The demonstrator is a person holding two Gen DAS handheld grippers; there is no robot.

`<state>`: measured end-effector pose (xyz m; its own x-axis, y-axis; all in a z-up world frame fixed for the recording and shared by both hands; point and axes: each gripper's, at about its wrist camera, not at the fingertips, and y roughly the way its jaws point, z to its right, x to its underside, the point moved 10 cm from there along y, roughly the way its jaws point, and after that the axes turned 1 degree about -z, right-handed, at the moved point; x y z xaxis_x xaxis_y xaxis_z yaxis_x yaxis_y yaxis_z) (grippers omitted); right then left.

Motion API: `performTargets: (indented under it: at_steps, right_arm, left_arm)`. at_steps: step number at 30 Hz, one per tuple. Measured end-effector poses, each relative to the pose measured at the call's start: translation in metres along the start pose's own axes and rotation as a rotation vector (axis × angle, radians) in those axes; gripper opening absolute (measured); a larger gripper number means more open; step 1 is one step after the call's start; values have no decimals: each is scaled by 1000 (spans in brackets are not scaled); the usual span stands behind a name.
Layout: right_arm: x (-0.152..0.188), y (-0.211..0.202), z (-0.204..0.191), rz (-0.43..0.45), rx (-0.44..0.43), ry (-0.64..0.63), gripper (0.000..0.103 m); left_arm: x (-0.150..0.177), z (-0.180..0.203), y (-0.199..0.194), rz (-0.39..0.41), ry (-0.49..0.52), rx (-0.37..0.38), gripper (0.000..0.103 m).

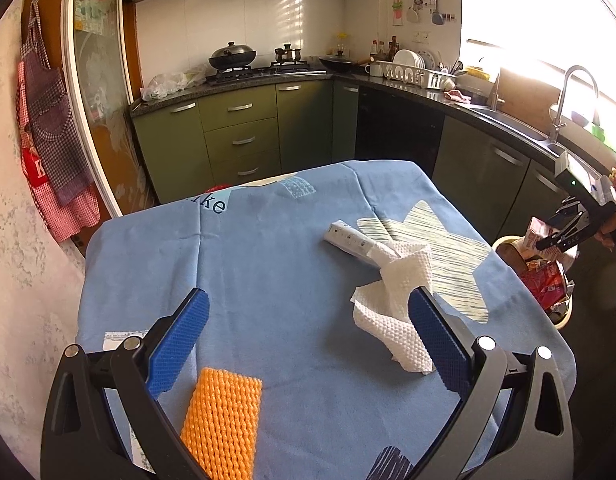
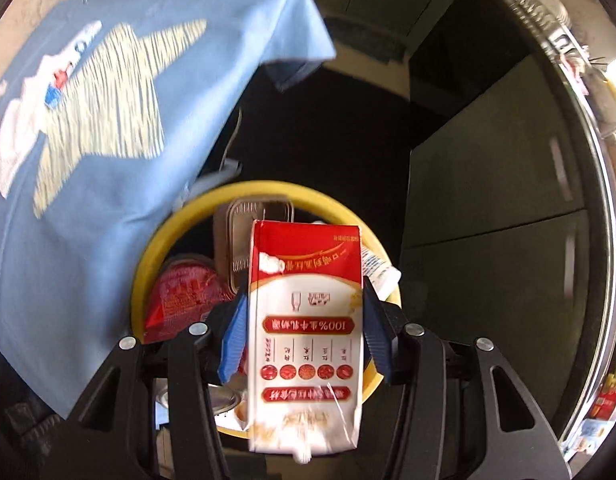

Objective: Collect trash
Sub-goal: 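Lower the milk carton into the bin and open the right tool, then grasp the orange foam fruit net with the left tool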

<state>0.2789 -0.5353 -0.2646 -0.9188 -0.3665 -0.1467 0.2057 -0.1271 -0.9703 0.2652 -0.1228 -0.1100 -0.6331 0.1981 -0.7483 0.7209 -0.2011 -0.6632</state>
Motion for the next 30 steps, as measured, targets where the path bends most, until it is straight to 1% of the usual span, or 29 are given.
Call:
performTargets:
  at_steps: [1, 2, 10, 13, 15, 17, 18, 19, 21, 23, 24, 27, 30]
  right_arm:
    - [1, 3, -1, -8, -11, 1, 54]
    - [0, 5, -2, -9, -16, 3, 62]
    - [9, 0, 10, 34, -20, 69, 63]
    - [14, -22, 10, 107, -27, 114, 63]
    - [21, -42, 6, 169, -20, 140, 63]
    - [29, -62, 1, 232, -24, 174, 63]
    - [35, -73, -6, 269, -40, 190, 63]
    - [41, -83, -13, 301, -59, 205, 63]
    - [47, -97, -31, 357, -104, 215, 63]
    - [51, -110, -50, 399, -145, 210, 63]
    - [53, -115, -58, 411, -159, 206, 63]
    - [60, -130, -84, 447, -191, 179, 63]
    - [62, -139, -102, 464, -208, 156, 63]
  left_arm:
    - [1, 0, 1, -1, 0, 0, 98]
    - [1, -1, 1, -3, 0, 0, 98]
    - [6, -7, 2, -7, -4, -3, 98]
    - [10, -13, -2, -5, 1, -11, 98]
    - [15, -18, -4, -17, 9, -11, 98]
    - [24, -27, -5, -56, 17, -6, 98]
    - [30, -31, -5, -82, 25, -3, 98]
    - [39, -38, -4, -125, 41, -2, 98]
    - [54, -51, -1, -188, 58, -22, 98]
    - [72, -66, 3, -255, 72, -63, 98]
    - [83, -70, 7, -292, 85, -75, 98]
    - [106, -78, 14, -346, 98, -88, 98]
    - [122, -78, 21, -377, 98, -77, 98]
